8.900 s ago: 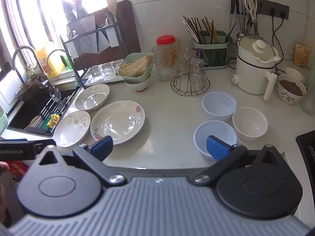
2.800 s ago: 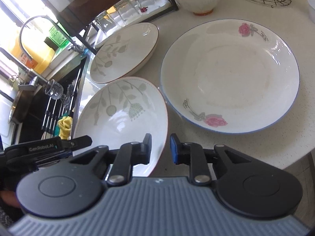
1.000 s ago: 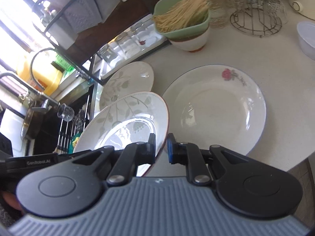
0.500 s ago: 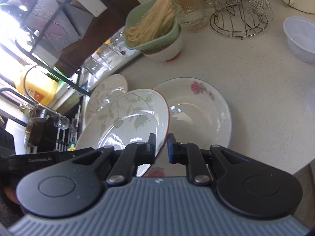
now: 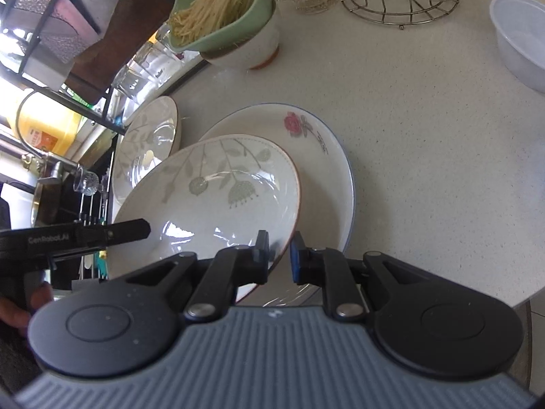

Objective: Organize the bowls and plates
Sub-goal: 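Lift the leaf plate with both grippers and lower it onto the rose plate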

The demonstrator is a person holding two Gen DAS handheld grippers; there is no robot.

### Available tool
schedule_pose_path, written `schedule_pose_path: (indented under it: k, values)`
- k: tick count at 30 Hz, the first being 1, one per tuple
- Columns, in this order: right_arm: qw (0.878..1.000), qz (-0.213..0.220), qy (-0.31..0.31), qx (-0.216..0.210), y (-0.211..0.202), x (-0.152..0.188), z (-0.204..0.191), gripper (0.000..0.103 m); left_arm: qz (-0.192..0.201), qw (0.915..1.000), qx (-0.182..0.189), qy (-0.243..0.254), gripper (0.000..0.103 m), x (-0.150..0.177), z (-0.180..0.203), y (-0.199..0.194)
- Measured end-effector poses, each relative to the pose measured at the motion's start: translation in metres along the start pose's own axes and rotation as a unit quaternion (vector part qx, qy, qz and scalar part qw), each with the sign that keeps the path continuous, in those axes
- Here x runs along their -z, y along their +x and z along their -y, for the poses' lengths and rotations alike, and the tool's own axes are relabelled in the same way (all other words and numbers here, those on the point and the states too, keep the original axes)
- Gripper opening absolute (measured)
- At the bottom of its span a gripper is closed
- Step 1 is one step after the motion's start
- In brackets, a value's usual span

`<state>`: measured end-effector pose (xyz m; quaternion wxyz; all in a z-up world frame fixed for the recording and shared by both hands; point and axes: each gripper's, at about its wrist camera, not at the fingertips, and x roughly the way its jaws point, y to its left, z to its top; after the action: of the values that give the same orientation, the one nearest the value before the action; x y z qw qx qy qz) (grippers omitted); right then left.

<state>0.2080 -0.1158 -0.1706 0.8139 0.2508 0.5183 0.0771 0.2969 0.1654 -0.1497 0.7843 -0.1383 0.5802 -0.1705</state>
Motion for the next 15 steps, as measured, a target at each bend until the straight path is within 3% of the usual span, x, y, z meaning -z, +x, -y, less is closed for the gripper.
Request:
schedule_pose_path:
  k: [15]
  values:
    - [0.998, -0.029, -0.049, 0.0, 0.017, -0.015, 0.006, 0.016, -0.023, 0.9986, -0.047, -0.006, 0.019, -0.005, 0.01, 0.024]
